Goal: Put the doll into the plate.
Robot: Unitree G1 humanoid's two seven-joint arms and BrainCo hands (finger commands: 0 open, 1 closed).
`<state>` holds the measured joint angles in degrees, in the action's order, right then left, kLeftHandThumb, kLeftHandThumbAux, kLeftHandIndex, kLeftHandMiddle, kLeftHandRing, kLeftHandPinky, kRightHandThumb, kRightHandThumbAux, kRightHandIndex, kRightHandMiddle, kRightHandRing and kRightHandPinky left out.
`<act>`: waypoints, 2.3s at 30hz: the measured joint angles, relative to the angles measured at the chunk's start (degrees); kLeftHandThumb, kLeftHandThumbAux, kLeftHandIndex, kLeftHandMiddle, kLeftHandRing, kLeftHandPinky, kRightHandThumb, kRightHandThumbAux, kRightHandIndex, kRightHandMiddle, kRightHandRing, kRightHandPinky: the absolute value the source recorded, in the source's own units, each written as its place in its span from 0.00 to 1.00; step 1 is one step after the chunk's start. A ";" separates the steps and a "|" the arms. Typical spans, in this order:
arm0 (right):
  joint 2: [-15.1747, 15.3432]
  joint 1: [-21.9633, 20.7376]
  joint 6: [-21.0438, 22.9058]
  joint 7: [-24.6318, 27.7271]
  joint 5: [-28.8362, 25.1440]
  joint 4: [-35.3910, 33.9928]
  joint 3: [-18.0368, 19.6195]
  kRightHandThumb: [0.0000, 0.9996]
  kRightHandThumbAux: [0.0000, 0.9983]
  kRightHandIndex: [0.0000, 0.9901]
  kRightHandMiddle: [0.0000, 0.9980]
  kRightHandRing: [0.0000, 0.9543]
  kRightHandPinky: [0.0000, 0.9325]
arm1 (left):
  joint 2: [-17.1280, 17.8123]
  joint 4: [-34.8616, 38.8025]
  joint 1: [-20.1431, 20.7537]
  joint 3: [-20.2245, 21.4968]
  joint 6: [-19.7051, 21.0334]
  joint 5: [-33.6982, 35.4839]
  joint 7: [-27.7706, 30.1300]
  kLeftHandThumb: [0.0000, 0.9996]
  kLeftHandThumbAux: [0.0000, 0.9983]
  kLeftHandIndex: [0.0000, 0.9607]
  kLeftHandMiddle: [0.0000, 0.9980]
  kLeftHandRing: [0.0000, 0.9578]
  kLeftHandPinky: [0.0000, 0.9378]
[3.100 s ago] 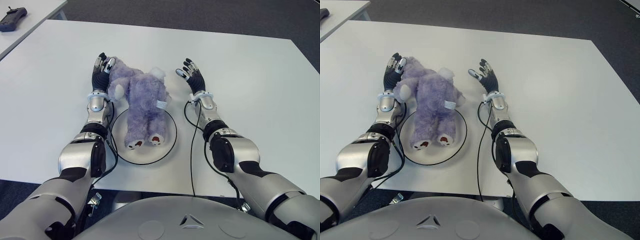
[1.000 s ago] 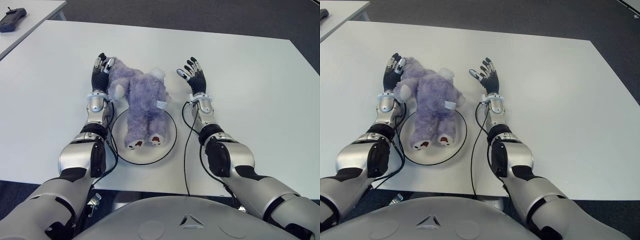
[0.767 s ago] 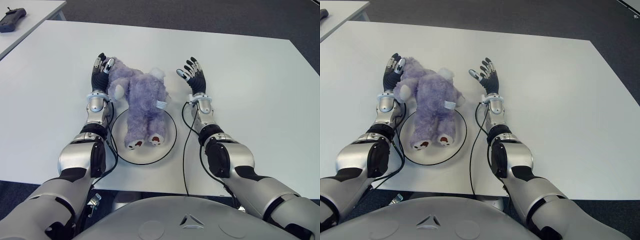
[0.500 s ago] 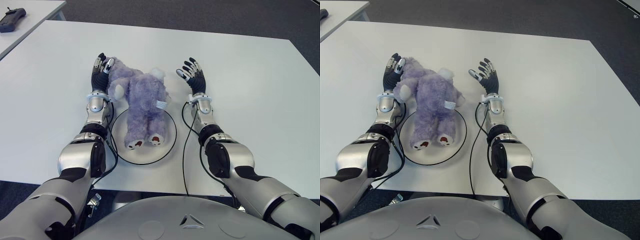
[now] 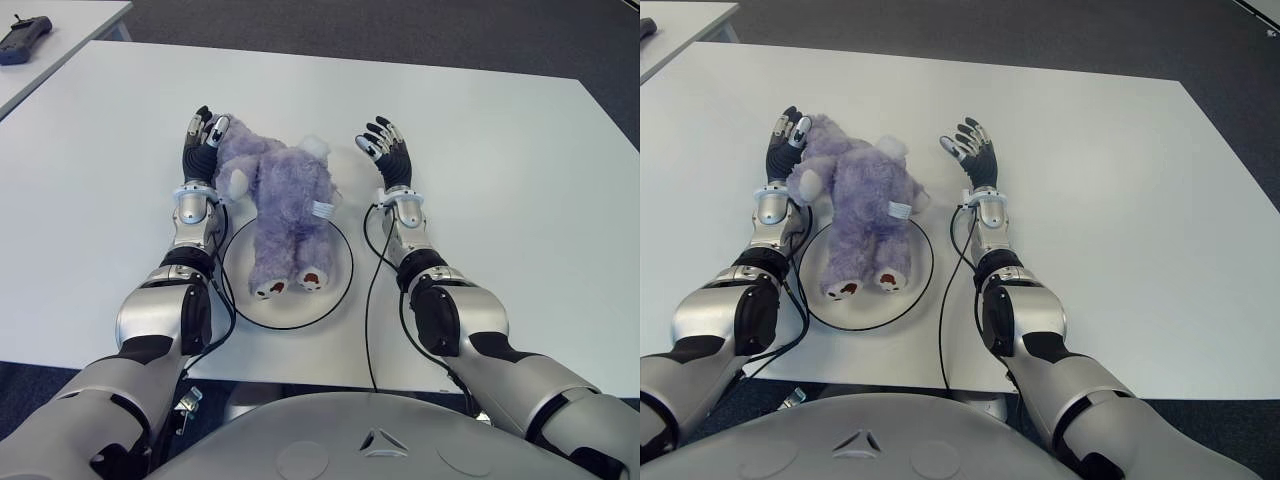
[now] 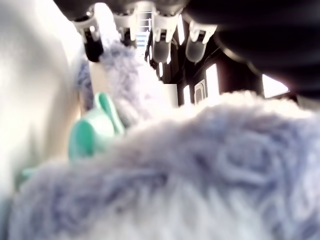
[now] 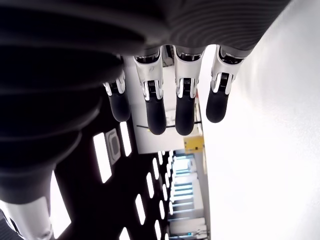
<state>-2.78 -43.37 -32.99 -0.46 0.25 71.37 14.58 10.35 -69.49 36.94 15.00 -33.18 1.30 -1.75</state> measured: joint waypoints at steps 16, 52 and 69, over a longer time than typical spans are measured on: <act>-0.02 0.00 0.00 1.09 -0.45 0.00 0.60 0.00 0.71 0.15 0.22 0.22 0.21 | -0.01 0.00 0.00 0.00 -0.03 0.02 0.00 0.00 0.41 0.06 0.06 0.01 0.00; -0.34 -0.18 0.41 1.61 -0.73 -0.05 2.80 0.03 0.78 0.16 0.21 0.21 0.21 | 0.11 0.00 -0.06 -0.14 -0.02 0.34 0.00 0.00 0.48 0.02 0.06 0.01 0.00; -0.63 -0.24 0.44 0.28 -0.74 -0.06 3.49 0.01 0.73 0.15 0.21 0.20 0.21 | 0.25 0.00 -0.13 -0.15 0.01 0.34 0.00 0.00 0.50 0.04 0.07 0.02 0.00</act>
<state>-3.41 -43.61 -32.56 -0.18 -0.49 71.31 18.07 10.60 -69.49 36.81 14.85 -33.17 1.64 -1.76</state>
